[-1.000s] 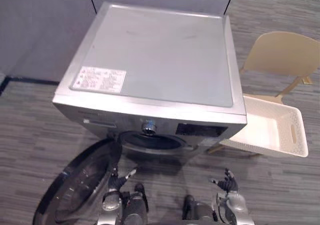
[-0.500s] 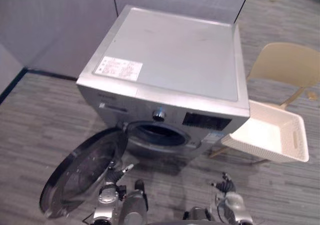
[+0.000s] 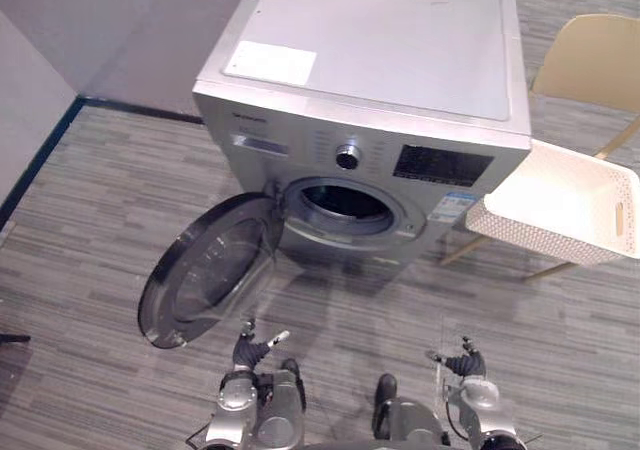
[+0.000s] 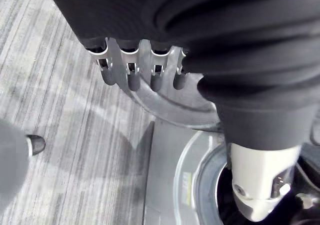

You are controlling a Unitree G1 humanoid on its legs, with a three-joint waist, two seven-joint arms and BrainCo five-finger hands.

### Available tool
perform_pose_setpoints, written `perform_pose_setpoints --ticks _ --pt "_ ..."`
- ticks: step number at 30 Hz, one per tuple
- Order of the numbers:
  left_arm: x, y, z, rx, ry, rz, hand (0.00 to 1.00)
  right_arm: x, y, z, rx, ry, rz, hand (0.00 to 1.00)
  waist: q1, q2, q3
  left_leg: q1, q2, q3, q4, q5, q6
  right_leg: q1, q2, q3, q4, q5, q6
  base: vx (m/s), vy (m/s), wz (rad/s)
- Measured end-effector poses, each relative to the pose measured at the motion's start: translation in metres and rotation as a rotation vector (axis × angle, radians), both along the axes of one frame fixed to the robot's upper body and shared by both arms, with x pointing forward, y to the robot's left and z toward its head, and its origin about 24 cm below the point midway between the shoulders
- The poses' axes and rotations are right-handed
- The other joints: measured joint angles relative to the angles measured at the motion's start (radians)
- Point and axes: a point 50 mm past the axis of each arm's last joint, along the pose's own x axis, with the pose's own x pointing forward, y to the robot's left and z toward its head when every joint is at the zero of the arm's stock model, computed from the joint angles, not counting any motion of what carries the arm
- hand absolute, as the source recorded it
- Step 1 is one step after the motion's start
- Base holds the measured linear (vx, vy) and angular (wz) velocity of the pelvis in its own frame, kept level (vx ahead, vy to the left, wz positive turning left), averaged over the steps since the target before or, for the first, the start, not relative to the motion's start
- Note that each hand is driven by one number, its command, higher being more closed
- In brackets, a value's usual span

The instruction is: Pick up the laundry basket with both hands and put the clothes into the washing machine.

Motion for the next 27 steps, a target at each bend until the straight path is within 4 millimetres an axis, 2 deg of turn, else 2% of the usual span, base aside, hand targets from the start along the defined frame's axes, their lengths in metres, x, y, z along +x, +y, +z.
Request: perform_pose_setpoints --ticks 1,3,4,6,9,11,12,14,15,17,18,19,22,25,27 --pt "0.004 0.001 0.005 0.006 -0.027 0.001 0.0 0.0 0.0 0.0 0.0 0.001 0.0 0.0 -0.007 0.001 0.0 0.0 -0.014 -0.005 -0.006 0.005 0.006 0.0 -0.011 -0.002 0.0 0.001 0.002 -0.09 0.213 0.38" --pt "0.018 0.005 0.028 0.028 -0.143 0.008 0.0 0.001 0.0 0.0 0.0 -0.002 -0.001 0.0 -0.02 0.011 -0.006 -0.002 -0.044 -0.01 -0.022 0.018 0.024 0.003 -0.034 -0.006 -0.018 0.016 0.006 -0.05 0.141 0.19" --pt "0.021 0.006 0.034 0.031 -0.172 0.009 0.0 0.001 0.0 0.0 0.0 -0.001 -0.001 0.0 -0.019 0.014 -0.008 -0.002 -0.048 -0.01 -0.025 0.02 0.027 0.005 -0.035 -0.005 -0.025 0.021 0.0 -0.02 0.089 0.01" --pt "0.036 0.01 0.065 0.036 -0.328 0.014 0.0 0.0 -0.001 0.0 0.0 0.002 -0.002 0.0 -0.021 0.019 -0.012 0.0 -0.054 -0.007 -0.035 0.028 0.036 0.018 -0.037 -0.005 -0.055 0.04 0.002 0.01 0.046 -0.02" --pt "0.051 0.017 0.096 0.038 -0.483 0.04 0.0 0.001 -0.001 0.0 -0.003 0.0 -0.002 0.0 -0.024 0.018 -0.013 0.009 -0.055 -0.004 -0.036 0.037 0.044 0.032 -0.031 -0.003 -0.079 0.056 0.0 0.03 0.001 -0.09" --pt "0.059 0.039 0.125 0.06 -0.621 0.131 0.0 0.003 -0.003 0.001 -0.005 -0.006 -0.005 0.0 -0.044 0.017 -0.014 0.017 -0.052 -0.004 -0.038 0.037 0.044 0.046 -0.023 -0.004 -0.094 0.064 0.002 0.05 -0.021 -0.04" --pt "0.063 0.05 0.138 0.065 -0.68 0.177 0.0 0.002 -0.006 0.001 -0.01 -0.003 -0.011 0.0 -0.043 0.017 -0.014 0.025 -0.05 -0.004 -0.043 0.038 0.043 0.055 -0.019 -0.003 -0.103 0.066 0.002 0.04 -0.039 -0.06" --pt "0.065 0.063 0.15 0.072 -0.737 0.236 0.0 0.001 -0.009 0.001 -0.016 0.001 -0.013 0.0 -0.043 0.017 -0.015 0.038 -0.047 -0.002 -0.055 0.041 0.039 0.061 -0.014 -0.001 -0.108 0.07 -0.004 0.03 -0.061 -0.09" --pt "0.064 0.077 0.157 0.085 -0.763 0.294 0.0 0.002 -0.01 0.002 -0.02 -0.001 -0.011 0.0 -0.041 0.017 -0.015 0.05 -0.041 0.003 -0.072 0.045 0.033 0.068 -0.006 0.003 -0.122 0.077 -0.015 0.02 -0.056 -0.11" --pt "0.061 0.091 0.16 0.121 -0.77 0.343 0.0 0.005 -0.012 0.004 -0.025 -0.008 -0.008 0.0 -0.039 0.017 -0.015 0.054 -0.035 0.008 -0.088 0.053 0.032 0.069 0.002 0.007 -0.139 0.088 -0.031 0.0 -0.056 -0.11" --pt "0.062 0.105 0.157 0.166 -0.736 0.378 0.0 0.007 -0.013 0.005 -0.029 -0.014 -0.006 0.0 -0.039 0.016 -0.015 0.056 -0.034 0.009 -0.106 0.063 0.03 0.066 0.005 0.009 -0.145 0.09 -0.034 0.0 -0.055 -0.05" --pt "0.062 0.108 0.156 0.176 -0.724 0.382 0.0 0.007 -0.014 0.005 -0.03 -0.015 -0.006 0.0 -0.039 0.016 -0.015 0.056 -0.034 0.009 -0.108 0.065 0.03 0.065 0.006 0.009 -0.145 0.09 -0.034 -0.02 -0.051 -0.02" --pt "0.064 0.132 0.138 0.274 -0.572 0.41 0.0 0.009 -0.014 0.006 -0.031 -0.018 0.0 0.0 -0.036 0.009 -0.013 0.043 -0.03 0.011 -0.124 0.076 0.023 0.043 0.01 0.012 -0.145 0.09 -0.034 -0.04 -0.048 -0.04" --pt "0.062 0.15 0.123 0.322 -0.446 0.428 0.0 0.01 -0.013 0.006 -0.03 -0.02 0.007 0.0 -0.035 -0.013 -0.005 0.001 -0.021 0.011 -0.125 0.085 0.019 -0.001 0.018 0.013 -0.145 0.097 -0.031 -0.05 -0.039 -0.04" --pt "0.061 0.157 0.113 0.343 -0.372 0.42 0.0 0.01 -0.011 0.006 -0.028 -0.02 0.014 0.0 -0.034 -0.04 0.011 -0.023 -0.012 0.009 -0.12 0.089 0.014 -0.021 0.028 0.013 -0.148 0.103 -0.033 -0.03 -0.036 -0.02"
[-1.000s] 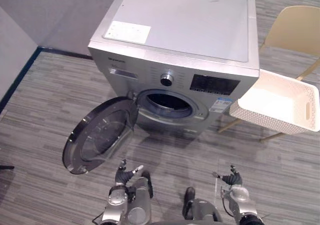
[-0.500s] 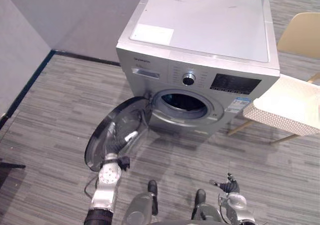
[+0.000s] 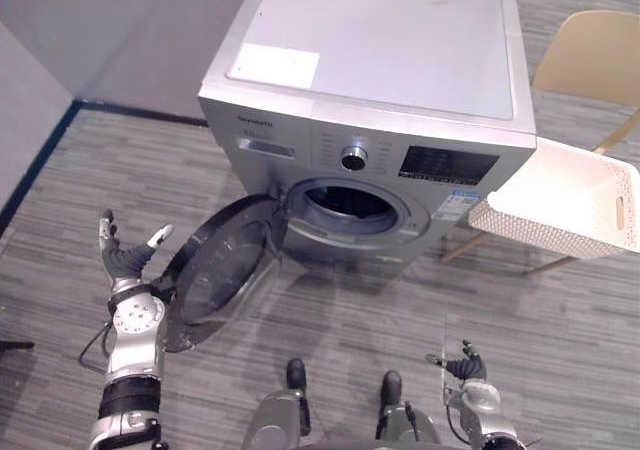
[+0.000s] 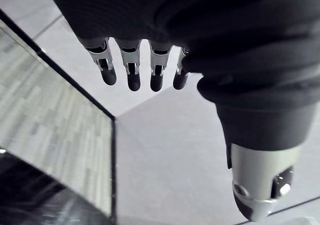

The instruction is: Pick up the laundry basket with both hands and put the clothes into the washing machine.

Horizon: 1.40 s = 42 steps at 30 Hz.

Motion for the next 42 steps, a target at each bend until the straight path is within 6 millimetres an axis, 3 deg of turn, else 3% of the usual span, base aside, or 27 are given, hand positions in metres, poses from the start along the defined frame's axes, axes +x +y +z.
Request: perform_pose_setpoints --ticks 4,12,16,21,25,28,30,31,33,36,39,41,42 --pt "0.0 -0.005 -0.015 -0.029 0.069 -0.023 0.0 -0.001 0.0 0.0 -0.002 -0.001 -0.002 0.0 0.014 -0.021 0.014 -0.005 0.007 -0.001 0.0 0.0 -0.002 -0.001 0.007 -0.001 -0.007 0.001 0.0 0.0 -0.009 0.0" --pt "-0.001 -0.049 -0.04 -0.109 0.078 -0.126 0.0 0.008 0.003 0.004 0.004 -0.027 0.006 0.0 0.025 0.002 0.024 -0.015 -0.007 -0.027 -0.004 0.006 -0.003 0.002 0.0 -0.026 -0.007 -0.004 0.006 0.0 0.002 0.1" --pt "-0.004 -0.101 -0.054 -0.163 0.1 -0.3 0.0 0.014 0.004 0.006 0.006 -0.04 0.012 0.0 0.028 0.015 0.028 0.005 -0.03 -0.076 -0.075 0.06 0.0 0.022 -0.013 -0.076 -0.007 -0.011 0.006 -0.02 0.011 0.46" --pt "-0.012 -0.182 -0.072 -0.251 0.185 -0.626 0.0 0.022 0.007 0.01 0.006 -0.059 0.027 0.0 0.024 0.026 0.033 0.055 -0.038 -0.101 -0.179 0.129 0.001 0.035 -0.017 -0.1 0.007 -0.023 0.003 -0.06 0.004 0.17" --pt "-0.017 -0.223 -0.072 -0.299 0.21 -0.81 0.0 0.016 0.006 0.007 0.005 -0.042 0.023 0.0 0.014 0.052 0.03 0.091 -0.037 -0.097 -0.208 0.139 -0.005 0.038 -0.02 -0.089 0.039 -0.045 0.019 -0.04 -0.001 -0.03" --pt "-0.014 -0.257 -0.059 -0.342 0.163 -0.941 0.0 0.008 0.006 0.003 0.006 -0.02 0.018 0.0 -0.011 0.081 0.022 0.102 -0.031 -0.078 -0.211 0.14 -0.007 0.028 -0.02 -0.07 0.061 -0.058 0.022 0.0 -0.004 -0.17" --pt "-0.001 -0.272 -0.044 -0.332 0.113 -0.987 0.0 0.007 0.005 0.003 0.003 -0.021 0.017 0.0 -0.013 0.088 0.019 0.104 -0.021 -0.038 -0.212 0.139 -0.008 -0.001 -0.014 -0.035 0.079 -0.06 0.019 0.0 -0.022 -0.57" --pt "0.02 -0.279 -0.026 -0.287 0.061 -1.008 0.0 0.008 0.004 0.004 -0.003 -0.023 0.017 0.0 -0.04 0.097 0.021 0.103 -0.013 -0.012 -0.217 0.14 -0.009 -0.026 -0.007 -0.008 0.092 -0.059 0.019 -0.01 -0.037 -0.54" --pt "0.036 -0.28 -0.014 -0.233 0.033 -1.005 0.0 0.009 0.004 0.004 -0.005 -0.028 0.016 0.0 -0.058 0.096 0.021 0.103 -0.006 0.017 -0.223 0.14 -0.01 -0.05 0.0 0.019 0.101 -0.054 0.023 -0.01 -0.027 -0.55" --pt "0.086 -0.267 0.031 -0.081 -0.064 -0.92 0.0 0.009 -0.001 0.007 -0.019 -0.044 0.0 0.0 -0.102 0.093 0.03 0.084 0.008 0.107 -0.237 0.14 -0.013 -0.137 0.018 0.111 0.119 -0.034 0.017 0.0 -0.02 -0.88" --pt "0.128 -0.225 0.085 0.064 -0.144 -0.762 0.0 0.008 -0.004 0.013 -0.028 -0.09 -0.032 0.0 -0.126 0.076 0.056 0.049 0.031 0.181 -0.236 0.137 -0.016 -0.203 0.042 0.181 0.097 0.005 0.017 -0.01 -0.033 -0.75" --pt "0.135 -0.214 0.103 0.116 -0.176 -0.748 0.0 -0.002 -0.006 0.012 -0.026 -0.086 -0.058 0.0 -0.123 0.073 0.081 0.043 0.042 0.193 -0.223 0.132 -0.023 -0.207 0.049 0.191 0.088 0.013 0.013 0.02 -0.027 -0.28" --pt "0.134 -0.216 0.102 0.131 -0.182 -0.756 0.0 -0.013 -0.006 0.007 -0.012 -0.064 -0.082 0.0 -0.114 0.065 0.088 0.03 0.056 0.199 -0.2 0.123 -0.034 -0.208 0.054 0.189 0.088 0.016 0.009 0.02 -0.031 -0.07"
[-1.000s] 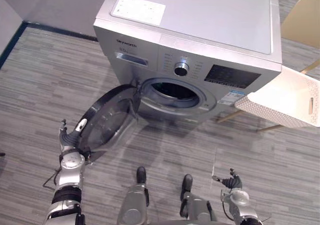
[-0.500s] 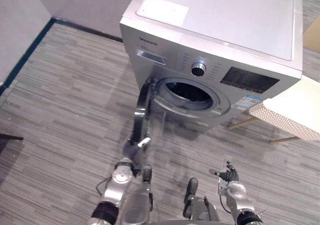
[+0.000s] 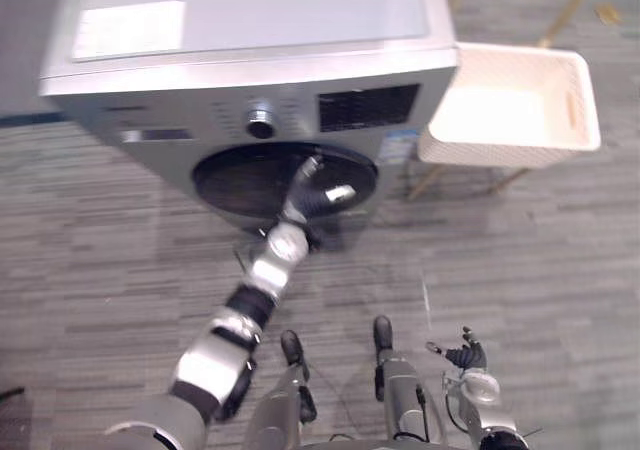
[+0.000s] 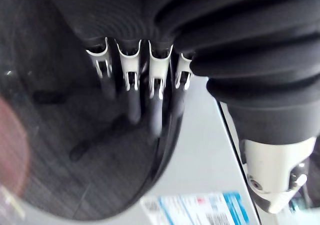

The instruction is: Pick up the laundry basket with both hands and put the clothes into the washing machine.

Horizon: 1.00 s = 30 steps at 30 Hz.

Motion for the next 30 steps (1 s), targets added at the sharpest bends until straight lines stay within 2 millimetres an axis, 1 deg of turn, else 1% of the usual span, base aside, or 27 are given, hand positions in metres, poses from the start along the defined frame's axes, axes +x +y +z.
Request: perform_pose_setpoints --ticks 1,3,5,7,9,10,11,12,14,15,16,17,18,19,20,21,22,23,24,25,26,27,28,29,30 --pt "0.0 0.002 0.001 0.003 -0.004 0.006 0.0 0.0 0.003 0.0 0.01 -0.008 -0.003 0.0 0.001 -0.005 0.003 -0.004 0.007 0.001 0.009 -0.004 -0.005 -0.001 0.005 -0.001 0.0 0.001 -0.002 -0.02 -0.054 -0.04" --pt "0.001 0.01 0.007 0.017 -0.026 0.021 0.0 0.008 0.012 0.008 0.024 -0.08 0.008 0.0 0.005 -0.017 0.009 -0.025 0.025 0.006 0.034 -0.015 -0.016 -0.015 0.018 0.001 -0.001 0.006 -0.009 -0.05 -0.064 -0.1" --pt "0.0 0.01 0.007 0.018 -0.032 0.02 0.0 0.014 0.014 0.014 0.018 -0.116 0.026 0.0 0.011 -0.016 0.009 -0.032 0.03 0.008 0.036 -0.015 -0.016 -0.021 0.022 0.0 -0.002 0.008 -0.012 -0.05 -0.043 -0.07" --pt "-0.005 0.007 0.001 0.005 -0.029 0.009 0.0 0.016 0.014 0.016 0.013 -0.13 0.038 0.0 0.019 -0.016 0.009 -0.03 0.034 0.004 0.04 -0.014 -0.015 -0.017 0.024 -0.004 -0.001 0.008 -0.013 -0.01 -0.027 0.02" --pt "-0.015 0.0 -0.011 -0.03 -0.025 -0.02 0.0 0.017 0.014 0.018 0.012 -0.138 0.04 0.0 0.029 -0.014 0.009 -0.031 0.035 -0.011 0.044 -0.011 -0.012 -0.008 0.023 -0.019 0.001 0.005 -0.016 0.03 -0.019 0.21" --pt "-0.026 -0.007 -0.025 -0.066 -0.006 -0.039 0.0 0.017 0.015 0.018 0.012 -0.138 0.04 0.0 0.032 -0.012 0.008 -0.028 0.031 -0.032 0.045 -0.011 -0.011 0.007 0.021 -0.04 0.004 -0.004 -0.019 0.09 -0.001 0.53" --pt "-0.038 -0.014 -0.04 -0.11 0.03 -0.049 0.0 0.016 0.014 0.017 0.01 -0.132 0.039 0.0 0.042 -0.007 0.005 -0.025 0.025 -0.06 0.047 -0.01 -0.012 0.025 0.016 -0.067 0.011 -0.018 -0.02 0.1 0.004 0.62" --pt "-0.045 -0.015 -0.051 -0.128 0.06 -0.047 0.0 0.016 0.013 0.017 0.009 -0.13 0.037 0.0 0.049 -0.005 0.004 -0.022 0.023 -0.076 0.049 -0.01 -0.012 0.039 0.013 -0.084 0.011 -0.024 -0.02 0.09 0.013 0.77" --pt "-0.075 -0.007 -0.096 -0.168 0.19 -0.005 0.0 0.018 0.013 0.015 0.006 -0.116 0.044 0.0 0.064 0.006 -0.002 -0.02 0.011 -0.141 0.054 -0.007 -0.015 0.074 -0.003 -0.153 0.034 -0.063 -0.02 0.07 0.012 1.02" --pt "-0.094 -0.002 -0.121 -0.195 0.276 0.026 0.0 0.018 0.012 0.012 0.0 -0.098 0.049 0.0 0.076 0.015 -0.007 -0.024 -0.001 -0.18 0.062 -0.007 -0.014 0.091 -0.021 -0.2 0.062 -0.093 -0.02 0.08 0.017 1.29" --pt "-0.108 0.003 -0.139 -0.219 0.342 0.05 0.0 0.017 0.009 0.011 -0.009 -0.083 0.05 0.0 0.084 0.025 -0.015 -0.034 -0.012 -0.198 0.067 -0.003 -0.011 0.102 -0.038 -0.244 0.082 -0.115 -0.015 0.08 0.033 1.46" --pt "-0.122 0.01 -0.154 -0.231 0.395 0.085 0.0 0.016 0.007 0.009 -0.008 -0.069 0.04 0.0 0.091 0.035 -0.022 -0.046 -0.022 -0.191 0.068 0.015 0.002 0.117 -0.062 -0.291 0.098 -0.132 -0.016 0.08 0.104 1.79" --pt "-0.137 0.019 -0.167 -0.254 0.446 0.132 0.0 0.014 0.002 0.007 -0.014 -0.049 0.019 0.0 0.092 0.05 -0.033 -0.066 -0.038 -0.117 0.067 0.018 0.036 0.143 -0.091 -0.37 0.099 -0.149 -0.013 0.06 0.098 1.69" --pt "-0.143 0.024 -0.173 -0.261 0.468 0.154 0.0 0.013 -0.002 0.006 -0.022 -0.037 0.017 0.0 0.094 0.061 -0.038 -0.067 -0.034 -0.043 0.074 -0.005 0.065 0.159 -0.098 -0.405 0.099 -0.155 -0.007 0.12 0.151 1.77" --pt "-0.153 0.033 -0.183 -0.276 0.508 0.193 0.0 0.013 -0.007 0.005 -0.033 -0.015 0.017 0.0 0.107 0.066 -0.043 -0.06 -0.011 0.083 0.095 -0.021 0.09 0.188 -0.118 -0.457 0.108 -0.167 0.01 0.15 0.129 1.62" --pt "-0.166 0.046 -0.196 -0.292 0.566 0.253 0.0 0.017 -0.012 0.007 -0.044 -0.018 0.016 0.0 0.112 0.068 -0.045 -0.064 -0.019 0.135 0.12 -0.013 0.094 0.224 -0.146 -0.511 0.117 -0.176 0.024 0.17 0.157 1.35" --pt "-0.169 0.049 -0.199 -0.293 0.579 0.267 0.0 0.019 -0.014 0.008 -0.049 -0.02 0.017 0.0 0.114 0.068 -0.045 -0.064 -0.024 0.132 0.125 -0.017 0.099 0.23 -0.149 -0.517 0.115 -0.177 0.025 0.12 0.127 1.04" --pt "-0.181 0.064 -0.212 -0.294 0.637 0.33 0.0 0.027 -0.013 0.011 -0.048 -0.036 0.025 0.0 0.115 0.06 -0.049 -0.064 -0.045 0.107 0.141 -0.026 0.11 0.257 -0.159 -0.529 0.107 -0.177 0.026 0.12 0.122 0.61" --pt "-0.195 0.076 -0.224 -0.3 0.698 0.39 0.0 0.034 -0.011 0.014 -0.044 -0.05 0.033 0.0 0.115 0.059 -0.049 -0.06 -0.059 0.088 0.163 -0.049 0.116 0.289 -0.167 -0.539 0.094 -0.177 0.026 0.13 0.121 0.63" --pt "-0.203 0.081 -0.231 -0.305 0.732 0.424 0.0 0.036 -0.01 0.015 -0.044 -0.055 0.036 0.0 0.118 0.059 -0.049 -0.06 -0.064 0.083 0.181 -0.065 0.121 0.303 -0.173 -0.548 0.093 -0.179 0.03 0.12 0.134 0.4" --pt "-0.22 0.09 -0.243 -0.316 0.794 0.49 0.0 0.039 -0.009 0.016 -0.047 -0.058 0.043 0.0 0.136 0.057 -0.049 -0.059 -0.067 0.082 0.229 -0.113 0.127 0.324 -0.185 -0.551 0.1 -0.183 0.036 0.1 0.145 0.19" --pt "-0.241 0.098 -0.252 -0.324 0.853 0.552 0.0 0.04 -0.009 0.016 -0.045 -0.057 0.049 0.0 0.145 0.05 -0.052 -0.059 -0.077 0.076 0.277 -0.179 0.119 0.337 -0.211 -0.555 0.141 -0.199 0.06 0.08 0.154 0.14" --pt "-0.251 0.101 -0.256 -0.324 0.882 0.576 0.0 0.04 -0.009 0.015 -0.044 -0.052 0.051 0.0 0.145 0.048 -0.053 -0.055 -0.081 0.063 0.295 -0.201 0.124 0.334 -0.232 -0.552 0.188 -0.21 0.073 0.09 0.135 0.33" --pt "-0.271 0.104 -0.264 -0.321 0.941 0.614 0.0 0.038 -0.009 0.013 -0.038 -0.039 0.055 0.0 0.134 0.05 -0.055 -0.035 -0.092 0.046 0.317 -0.229 0.131 0.314 -0.274 -0.527 0.323 -0.209 0.057 0.13 0.146 0.55" --pt "-0.285 0.106 -0.268 -0.314 0.981 0.636 0.0 0.034 -0.006 0.011 -0.032 -0.025 0.071 0.0 0.131 0.049 -0.054 -0.007 -0.104 0.019 0.325 -0.244 0.148 0.255 -0.299 -0.431 0.5 -0.169 -0.031 0.16 0.147 0.66"
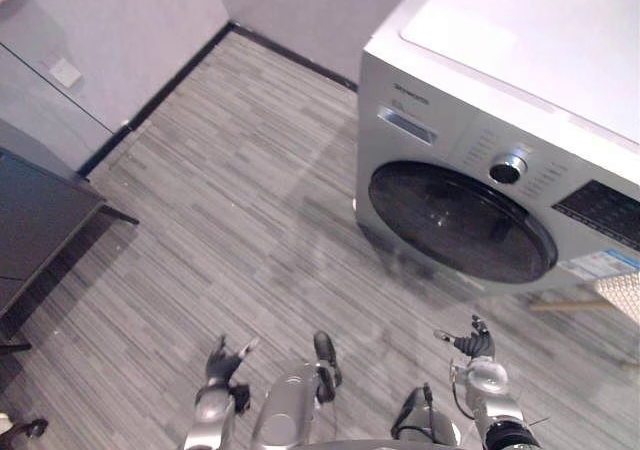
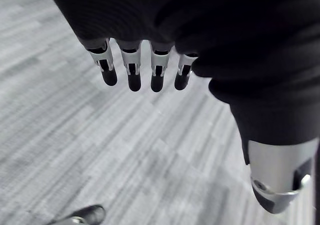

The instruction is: Pick up the laundry basket with both hands and put the clothes into the washing machine.

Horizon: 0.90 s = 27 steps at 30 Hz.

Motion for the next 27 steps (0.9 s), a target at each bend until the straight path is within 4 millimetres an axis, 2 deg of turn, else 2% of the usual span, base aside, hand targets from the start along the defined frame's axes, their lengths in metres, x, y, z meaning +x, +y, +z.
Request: perform_pose_setpoints --ticks 1,2,3,4,5,6,8,9,10,11,12,13,14,16,17,18,19,20,22,24,25,26,27 --pt "-0.004 0.001 -0.001 0.003 0.014 0.006 0.0 -0.003 0.002 -0.002 0.001 0.013 0.011 0.0 0.0 -0.001 0.0 0.015 -0.005 -0.021 0.0 -0.008 0.001 -0.046 0.0 0.073 0.095 0.041 -0.046 0.19 0.159 0.84" --pt "-0.008 0.006 -0.001 0.022 0.024 0.017 0.0 -0.009 0.007 -0.007 0.008 0.037 0.033 0.0 -0.005 -0.009 -0.003 0.034 -0.012 -0.07 0.0 -0.018 0.004 -0.118 0.037 0.191 0.241 0.022 -0.016 0.16 0.098 0.79" --pt "-0.008 0.007 0.0 0.028 0.023 0.02 0.0 -0.011 0.01 -0.008 0.014 0.044 0.042 0.0 -0.006 -0.012 -0.004 0.039 -0.014 -0.095 -0.001 -0.019 0.007 -0.149 0.068 0.224 0.285 -0.016 0.001 0.25 0.076 1.07" --pt "-0.006 0.008 0.0 0.032 0.017 0.025 0.0 -0.01 0.017 -0.01 0.022 0.048 0.059 0.0 -0.01 -0.018 -0.006 0.052 -0.02 -0.14 -0.01 -0.019 0.008 -0.206 0.127 0.255 0.312 -0.072 -0.002 0.25 0.018 1.09" --pt "-0.005 0.006 0.0 0.027 0.012 0.028 0.0 -0.009 0.021 -0.01 0.029 0.046 0.073 0.0 -0.02 -0.028 -0.011 0.064 -0.038 -0.188 -0.022 -0.019 0.011 -0.257 0.175 0.276 0.272 -0.106 -0.001 0.25 0.005 1.16" --pt "-0.004 0.005 0.0 0.022 0.01 0.027 0.0 -0.01 0.023 -0.011 0.031 0.047 0.083 0.0 -0.027 -0.029 -0.012 0.07 -0.05 -0.214 -0.024 -0.02 0.013 -0.28 0.197 0.292 0.233 -0.113 0.001 0.23 -0.035 1.27" --pt "0.013 -0.005 0.002 -0.002 -0.032 0.02 0.0 -0.016 0.022 -0.011 0.033 0.05 0.088 0.0 -0.039 -0.035 -0.013 0.097 -0.102 -0.321 -0.023 -0.032 0.025 -0.352 0.265 0.384 0.045 -0.106 0.04 0.27 -0.079 1.59" --pt "0.016 -0.007 0.003 -0.007 -0.04 0.019 0.0 -0.017 0.021 -0.012 0.032 0.055 0.091 0.0 -0.046 -0.035 -0.012 0.108 -0.111 -0.344 -0.019 -0.034 0.022 -0.359 0.275 0.412 -0.016 -0.093 0.049 0.33 -0.129 1.72" --pt "0.017 -0.009 0.003 -0.013 -0.049 0.019 0.0 -0.018 0.022 -0.013 0.032 0.065 0.095 0.0 -0.053 -0.037 -0.014 0.131 -0.128 -0.396 -0.006 -0.041 0.008 -0.349 0.291 0.465 -0.146 -0.05 0.045 0.36 -0.166 1.49" --pt "0.017 -0.01 0.003 -0.015 -0.048 0.02 0.0 -0.021 0.022 -0.014 0.032 0.072 0.094 0.0 -0.051 -0.043 -0.015 0.151 -0.138 -0.43 0.012 -0.066 -0.013 -0.338 0.291 0.484 -0.223 -0.001 0.023 0.36 -0.185 1.37" --pt "0.016 -0.011 0.002 -0.018 -0.047 0.022 0.0 -0.022 0.022 -0.015 0.034 0.078 0.093 0.0 -0.051 -0.045 -0.02 0.159 -0.138 -0.446 0.024 -0.079 -0.029 -0.332 0.289 0.482 -0.231 0.033 0.011 0.4 -0.25 1.37" --pt "0.015 -0.015 0.001 -0.027 -0.046 0.025 0.0 -0.025 0.023 -0.017 0.039 0.085 0.092 0.0 -0.054 -0.044 -0.039 0.181 -0.123 -0.462 0.037 -0.103 -0.067 -0.305 0.281 0.444 -0.224 0.101 -0.004 0.47 -0.286 1.35" --pt "0.016 -0.016 0.002 -0.03 -0.054 0.04 0.0 -0.024 0.026 -0.017 0.044 0.085 0.099 0.0 -0.052 -0.032 -0.042 0.149 -0.095 -0.443 0.144 -0.104 -0.083 -0.284 0.288 0.391 -0.204 0.076 -0.035 0.54 -0.364 1.26" --pt "0.015 -0.024 0.001 -0.061 -0.064 0.077 0.0 -0.015 0.03 -0.012 0.036 0.06 0.132 0.0 -0.039 -0.017 -0.042 0.045 -0.015 -0.336 0.414 -0.068 -0.136 -0.227 0.324 0.354 -0.218 0.05 -0.063 0.42 -0.306 0.31" --pt "0.015 -0.025 0.003 -0.074 -0.088 0.113 0.0 -0.012 0.039 -0.011 0.044 0.047 0.16 0.0 -0.007 -0.01 -0.048 -0.011 0.078 -0.245 0.582 -0.003 -0.146 -0.177 0.361 0.347 -0.232 0.037 -0.096 0.42 -0.278 -0.31" --pt "0.018 -0.025 0.004 -0.074 -0.1 0.093 0.0 -0.009 0.043 -0.011 0.05 0.04 0.168 0.0 0.007 -0.015 -0.052 -0.032 0.141 -0.187 0.658 -0.008 -0.147 -0.135 0.378 0.343 -0.238 0.02 -0.12 0.41 -0.251 -0.26" --pt "0.02 -0.027 0.005 -0.079 -0.104 0.084 0.0 -0.008 0.044 -0.01 0.052 0.037 0.171 0.0 0.006 -0.018 -0.054 -0.041 0.159 -0.174 0.662 -0.009 -0.147 -0.117 0.377 0.334 -0.249 0.018 -0.124 0.41 -0.24 0.11" --pt "0.027 -0.032 0.006 -0.085 -0.117 0.054 0.0 -0.007 0.044 -0.01 0.055 0.034 0.169 0.0 -0.001 -0.023 -0.055 -0.054 0.188 -0.147 0.634 -0.01 -0.146 -0.075 0.371 0.319 -0.286 0.017 -0.126 0.34 -0.166 0.39" --pt "0.035 -0.038 0.009 -0.098 -0.14 0.04 0.0 -0.008 0.039 -0.01 0.046 0.038 0.156 0.0 -0.001 -0.024 -0.055 -0.057 0.199 -0.126 0.525 -0.011 -0.145 -0.029 0.353 0.289 -0.327 0.017 -0.126 0.25 -0.073 0.51" --pt "0.044 -0.041 0.011 -0.107 -0.159 0.024 0.0 -0.014 0.033 -0.012 0.049 0.057 0.122 0.0 0.001 -0.02 -0.056 -0.029 0.188 -0.117 0.279 0.002 -0.16 0.009 0.336 0.228 -0.35 0.016 -0.124 0.2 0.023 0.66" --pt "0.045 -0.041 0.011 -0.107 -0.16 0.022 0.0 -0.016 0.031 -0.013 0.049 0.063 0.111 0.0 0.001 -0.016 -0.058 -0.01 0.181 -0.118 0.207 0.024 -0.178 0.014 0.335 0.217 -0.351 0.013 -0.119 0.16 0.078 0.48" --pt "0.043 -0.041 0.01 -0.108 -0.149 0.021 0.0 -0.016 0.029 -0.013 0.046 0.066 0.104 0.0 0.0 -0.003 -0.061 0.025 0.181 -0.123 0.084 0.156 -0.191 0.03 0.348 0.211 -0.354 -0.006 -0.092 0.18 0.135 0.34" --pt "0.039 -0.04 0.006 -0.111 -0.124 0.015 0.0 -0.016 0.027 -0.013 0.046 0.068 0.094 0.0 0.0 0.001 -0.065 0.067 0.172 -0.129 0.015 0.124 -0.167 0.042 0.352 0.208 -0.355 -0.016 -0.082 0.13 0.105 0.24"
